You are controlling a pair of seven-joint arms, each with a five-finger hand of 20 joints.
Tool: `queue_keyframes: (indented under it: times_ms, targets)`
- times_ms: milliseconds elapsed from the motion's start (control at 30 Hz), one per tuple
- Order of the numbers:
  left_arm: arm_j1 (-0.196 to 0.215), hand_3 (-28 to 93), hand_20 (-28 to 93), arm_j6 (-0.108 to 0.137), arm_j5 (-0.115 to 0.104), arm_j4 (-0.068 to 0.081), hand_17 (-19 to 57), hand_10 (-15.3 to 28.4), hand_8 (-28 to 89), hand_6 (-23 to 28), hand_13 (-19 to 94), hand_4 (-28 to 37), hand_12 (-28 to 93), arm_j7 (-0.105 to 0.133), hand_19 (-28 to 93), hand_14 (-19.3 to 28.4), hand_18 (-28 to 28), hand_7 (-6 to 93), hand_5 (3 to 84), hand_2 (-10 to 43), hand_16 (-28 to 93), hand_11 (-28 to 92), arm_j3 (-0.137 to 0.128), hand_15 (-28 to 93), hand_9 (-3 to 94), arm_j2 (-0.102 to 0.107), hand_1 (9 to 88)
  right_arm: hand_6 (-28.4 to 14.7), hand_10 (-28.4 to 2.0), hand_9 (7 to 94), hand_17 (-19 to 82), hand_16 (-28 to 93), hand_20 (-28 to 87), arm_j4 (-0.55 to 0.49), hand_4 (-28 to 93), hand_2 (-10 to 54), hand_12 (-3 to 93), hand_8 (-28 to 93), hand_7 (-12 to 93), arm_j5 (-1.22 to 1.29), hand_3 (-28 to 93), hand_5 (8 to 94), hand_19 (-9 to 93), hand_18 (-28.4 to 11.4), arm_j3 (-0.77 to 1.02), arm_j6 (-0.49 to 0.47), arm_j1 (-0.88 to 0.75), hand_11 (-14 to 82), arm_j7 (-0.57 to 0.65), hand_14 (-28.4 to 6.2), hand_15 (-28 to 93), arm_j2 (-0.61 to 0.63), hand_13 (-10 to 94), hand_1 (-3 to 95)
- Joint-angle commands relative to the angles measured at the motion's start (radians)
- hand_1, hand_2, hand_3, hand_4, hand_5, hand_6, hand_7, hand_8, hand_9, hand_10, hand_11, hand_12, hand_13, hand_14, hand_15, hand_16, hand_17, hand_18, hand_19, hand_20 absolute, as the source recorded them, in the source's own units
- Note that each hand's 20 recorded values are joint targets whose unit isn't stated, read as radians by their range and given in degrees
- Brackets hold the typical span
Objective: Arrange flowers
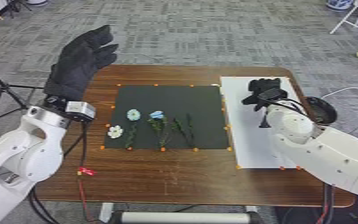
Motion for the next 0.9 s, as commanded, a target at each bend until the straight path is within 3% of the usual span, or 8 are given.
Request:
queue_keyframes:
  times_ms: [33,233,333,600,733,767,833,900]
  targets:
    - [0.010,67,10,0.010,-0.001,-0.005,-7.0,11.2,-10,3.0,17,-22.7,17,-0.001,38,15.1,17.7,19.6,28.4,-4.9,2,22,-0.011,25,20.1,-0.001,29.1,-1.7,-9.8,45.7,15,18,48,-0.046,-28,-9.5,21.4,-15,30,-0.130,83,45.0,70,-20.2,0.011,-0.081,0.003,28.6,-0.004,-10.9,63,0.042,38,21.4]
    - [0.041,67,10,0.005,0.000,-0.013,-6.9,11.4,-10,3.0,17,-22.6,17,-0.004,38,15.1,17.8,19.6,28.6,-5.3,2,23,-0.033,25,20.2,0.000,29.1,-1.7,-10.3,44.1,15,18,49,-0.055,-28,-9.5,22.1,-14,31,-0.161,85,44.7,69,-20.3,0.007,-0.120,-0.002,28.7,0.024,-11.0,64,0.061,37,21.2]
    - [0.018,67,10,0.001,0.001,-0.008,-6.9,11.4,-10,3.0,17,-22.7,17,-0.001,38,15.1,17.8,19.5,28.7,-5.3,2,22,-0.013,25,20.2,0.002,29.1,-1.4,-10.8,43.9,15,19,49,-0.059,-28,-9.5,23.3,-14,33,-0.146,87,44.3,70,-20.3,0.012,-0.117,-0.017,30.5,0.036,-11.2,66,0.069,37,23.7]
    - [0.009,67,10,-0.003,0.000,-0.006,-7.0,11.4,-10,3.0,17,-22.7,17,-0.002,38,15.2,17.9,19.5,28.6,-5.1,2,22,-0.002,25,20.2,0.005,29.1,0.7,-9.4,47.8,16,19,50,-0.038,-28,-9.5,23.7,-17,37,-0.155,88,47.0,70,-20.2,-0.021,-0.085,-0.026,35.3,0.047,-11.1,67,0.071,38,27.2]
    - [-0.007,67,10,-0.003,-0.001,-0.004,-7.0,11.5,-10,3.0,17,-22.5,17,0.000,38,15.1,17.9,19.4,28.6,-5.1,2,22,0.008,26,20.2,0.008,29.1,3.7,-8.8,58.4,18,20,50,-0.004,-28,-9.5,22.9,-18,40,-0.173,88,54.9,72,-19.5,-0.058,0.010,-0.019,36.9,0.051,-8.9,66,0.065,45,32.3]
    - [-0.012,67,10,-0.004,0.000,-0.003,-7.0,11.4,-10,3.0,17,-22.6,17,0.000,38,15.2,17.9,19.4,28.6,-5.1,2,22,0.010,26,20.2,0.010,29.2,4.0,-8.4,60.1,19,22,50,0.004,-28,-9.5,23.2,-11,41,-0.185,86,56.1,72,-19.3,-0.061,0.047,-0.020,37.0,0.050,-8.5,66,0.062,47,34.1]
    - [-0.018,67,10,-0.004,0.000,-0.003,-7.1,11.4,-10,3.0,17,-22.6,17,0.000,38,15.1,17.8,19.5,28.5,-5.0,2,22,0.011,26,20.2,0.014,29.1,3.8,-6.1,70.9,20,29,50,0.010,-28,-9.5,37.5,-4,47,-0.206,84,61.7,73,-18.7,-0.073,0.117,-0.014,22.4,0.045,-7.4,63,0.060,52,41.0]
    - [-0.013,67,10,-0.002,0.001,-0.005,-7.1,11.4,-10,3.0,17,-22.5,17,0.000,38,15.2,17.8,19.4,28.5,-5.0,2,22,0.004,26,20.2,0.019,29.1,3.6,-5.4,77.9,23,36,51,0.004,-27,-9.5,43.8,-1,50,-0.212,85,66.7,75,-18.7,-0.081,0.166,0.001,17.1,0.032,-6.2,61,0.051,56,44.7]
